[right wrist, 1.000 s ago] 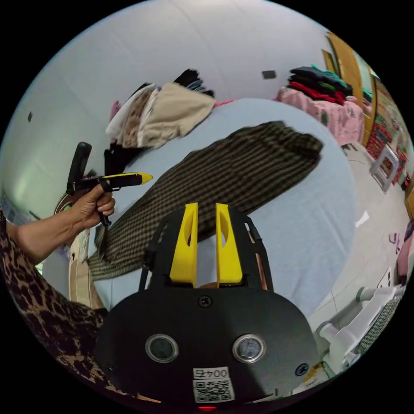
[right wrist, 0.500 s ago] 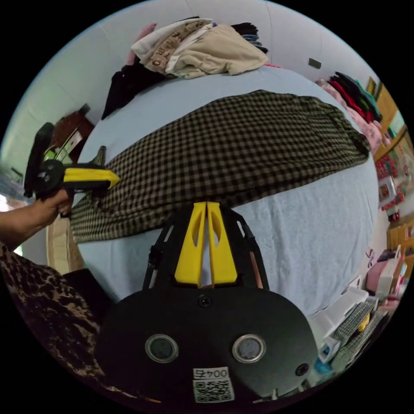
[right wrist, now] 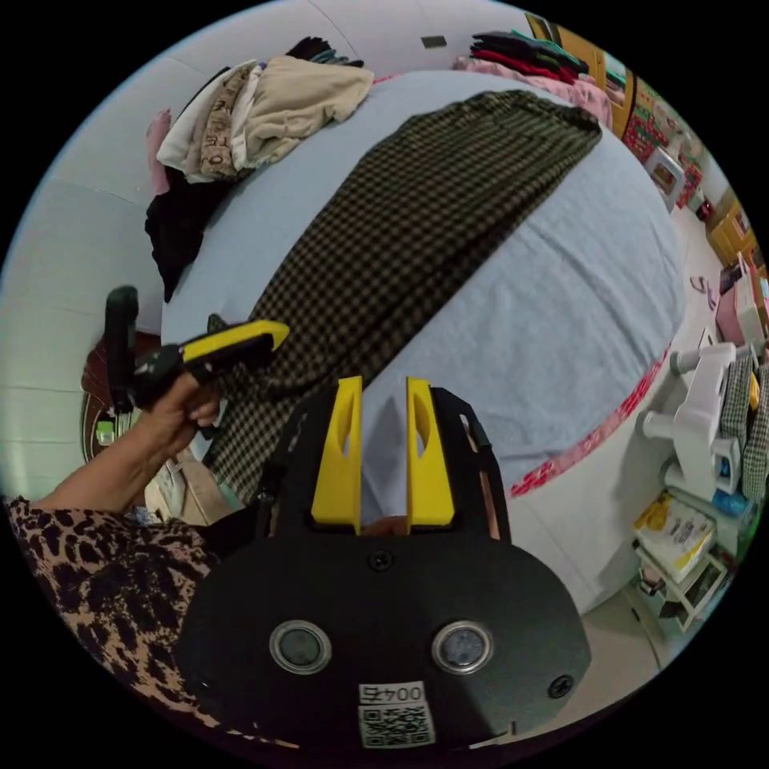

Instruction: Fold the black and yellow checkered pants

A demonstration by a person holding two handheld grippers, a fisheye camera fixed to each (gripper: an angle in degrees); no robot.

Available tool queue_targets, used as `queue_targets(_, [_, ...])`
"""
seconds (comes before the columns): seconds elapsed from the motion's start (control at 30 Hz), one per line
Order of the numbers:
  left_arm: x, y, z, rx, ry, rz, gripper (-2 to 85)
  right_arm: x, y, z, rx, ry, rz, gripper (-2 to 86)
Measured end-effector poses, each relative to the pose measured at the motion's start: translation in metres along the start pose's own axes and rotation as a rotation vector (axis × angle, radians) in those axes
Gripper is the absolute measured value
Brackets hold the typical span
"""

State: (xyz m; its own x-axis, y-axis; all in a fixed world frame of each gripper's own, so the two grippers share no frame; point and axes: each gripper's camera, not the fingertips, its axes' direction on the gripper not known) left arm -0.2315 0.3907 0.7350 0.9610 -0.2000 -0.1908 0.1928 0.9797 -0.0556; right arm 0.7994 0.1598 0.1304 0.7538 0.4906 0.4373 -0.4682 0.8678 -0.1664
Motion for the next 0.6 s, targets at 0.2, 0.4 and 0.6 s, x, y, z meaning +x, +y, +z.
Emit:
queue_targets(0.2, [-0.024, 0.054, -0.084, 0.091, 0.011, -0.032, 6.4, -0.007, 0.050, 0.050, -0.078, 0.047, 0.021, 11.1])
queue_targets(0.4, [-0.060, 0.134, -0.157, 0.129, -0.113, -0.191, 7.5, 0.002, 0.079, 0.067, -0.049, 0.036, 0.040, 5.7])
queue_targets(0.6, [-0.077, 0.195, -0.193, 0.077, -0.138, -0.393, 7.6, -0.022, 0.111, 0.058, 0.067, -0.252, -0.114, 4.5])
